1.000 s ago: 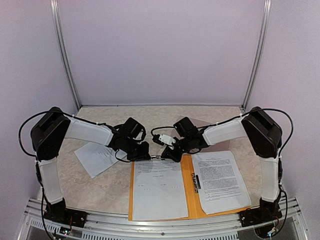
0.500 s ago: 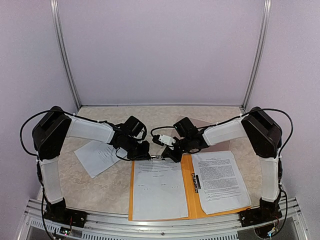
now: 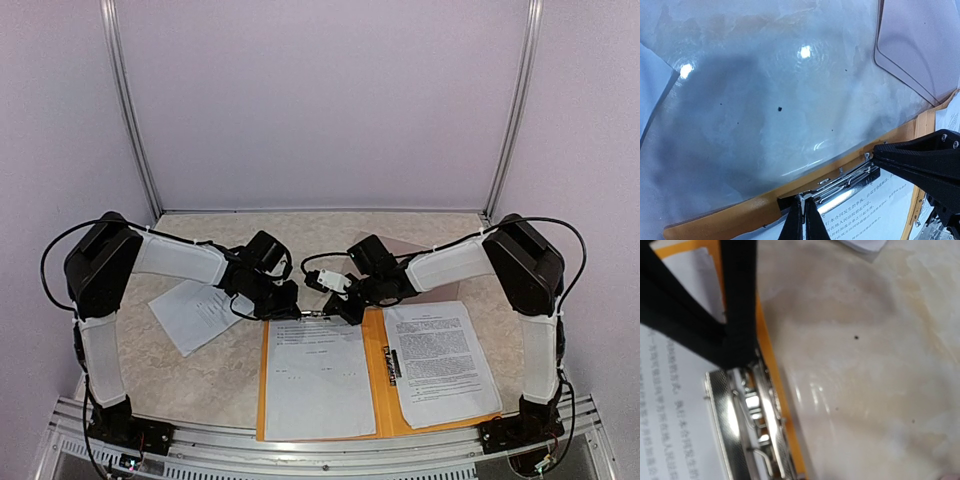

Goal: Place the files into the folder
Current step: Close the spring clip on the folder with some files.

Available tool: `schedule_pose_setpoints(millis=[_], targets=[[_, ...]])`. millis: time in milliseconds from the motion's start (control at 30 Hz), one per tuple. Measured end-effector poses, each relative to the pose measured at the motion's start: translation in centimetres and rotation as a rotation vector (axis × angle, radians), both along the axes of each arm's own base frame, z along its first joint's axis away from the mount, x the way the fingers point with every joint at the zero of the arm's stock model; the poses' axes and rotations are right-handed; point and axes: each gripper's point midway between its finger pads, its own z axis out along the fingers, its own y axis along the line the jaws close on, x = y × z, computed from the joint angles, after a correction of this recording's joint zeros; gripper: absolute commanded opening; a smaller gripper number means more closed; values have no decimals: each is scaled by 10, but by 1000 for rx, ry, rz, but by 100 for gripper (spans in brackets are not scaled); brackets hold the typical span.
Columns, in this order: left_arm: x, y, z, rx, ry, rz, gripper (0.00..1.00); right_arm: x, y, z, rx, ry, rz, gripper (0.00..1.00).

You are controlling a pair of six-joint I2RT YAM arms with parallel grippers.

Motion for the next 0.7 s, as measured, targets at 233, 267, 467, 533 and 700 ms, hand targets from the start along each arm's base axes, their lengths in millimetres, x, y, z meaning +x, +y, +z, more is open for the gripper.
schedule_pose_setpoints(millis=[233, 267, 467, 533, 700], targets=[[3, 0, 1, -16, 2, 3, 0, 2, 0, 0, -2, -19, 4, 0], [3, 0, 1, -18, 3, 3, 0, 2, 0, 0, -2, -21, 5, 0], [10, -1, 1, -24, 4, 7, 0, 6, -1, 1, -7, -42, -4, 0], [12, -2, 1, -27, 3, 7, 0, 7, -1, 1, -10, -48, -8, 0], [12, -2, 1, -29, 2, 2, 0, 8, -2, 0, -13, -51, -11, 0]])
